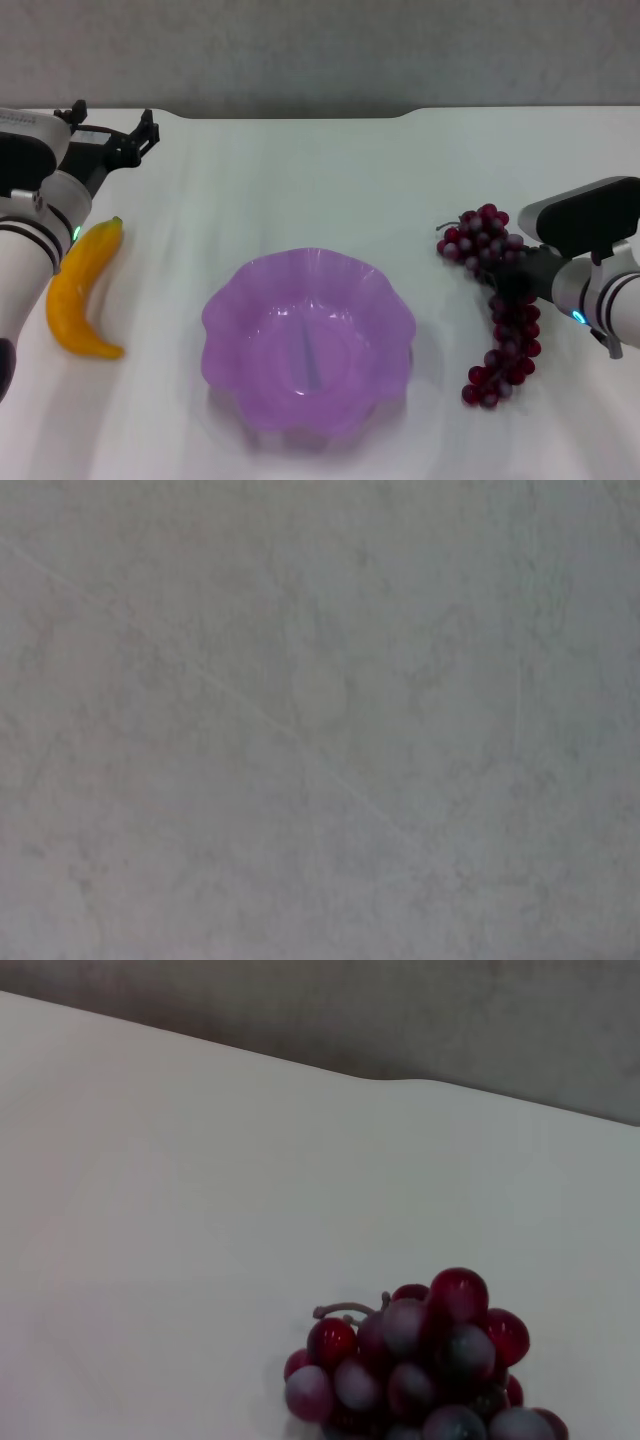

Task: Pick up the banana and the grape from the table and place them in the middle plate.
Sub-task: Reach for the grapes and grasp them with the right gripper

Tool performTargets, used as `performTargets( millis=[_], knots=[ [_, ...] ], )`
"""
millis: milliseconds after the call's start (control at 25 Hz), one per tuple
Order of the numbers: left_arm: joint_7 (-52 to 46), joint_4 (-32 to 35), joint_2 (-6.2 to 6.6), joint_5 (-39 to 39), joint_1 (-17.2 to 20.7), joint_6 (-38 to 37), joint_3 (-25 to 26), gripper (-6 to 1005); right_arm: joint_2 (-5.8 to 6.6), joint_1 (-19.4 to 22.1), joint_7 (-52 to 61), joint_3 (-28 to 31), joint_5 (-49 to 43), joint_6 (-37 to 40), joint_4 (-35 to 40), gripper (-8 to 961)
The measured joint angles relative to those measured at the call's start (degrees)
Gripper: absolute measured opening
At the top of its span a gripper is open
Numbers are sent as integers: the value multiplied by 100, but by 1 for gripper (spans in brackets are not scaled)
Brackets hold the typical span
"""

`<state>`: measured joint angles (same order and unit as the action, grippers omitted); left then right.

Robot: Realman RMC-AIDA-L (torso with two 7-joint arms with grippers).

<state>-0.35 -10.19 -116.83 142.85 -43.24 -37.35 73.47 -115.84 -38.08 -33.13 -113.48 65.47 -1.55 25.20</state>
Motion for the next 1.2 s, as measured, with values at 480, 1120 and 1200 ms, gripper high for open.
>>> performTargets(
  millis=[480,1120,1200],
  knots=[
    [-1,0,3,-11,0,-9,0,897,0,12,4,-16,0,77,13,529],
    [4,0,-6,-12,17,-9,0,897,8,214,361,-552,0,599,301,517],
    [7,0,-6,-11,27,-9,0,897,12,229,391,-576,0,665,319,515]
  ],
)
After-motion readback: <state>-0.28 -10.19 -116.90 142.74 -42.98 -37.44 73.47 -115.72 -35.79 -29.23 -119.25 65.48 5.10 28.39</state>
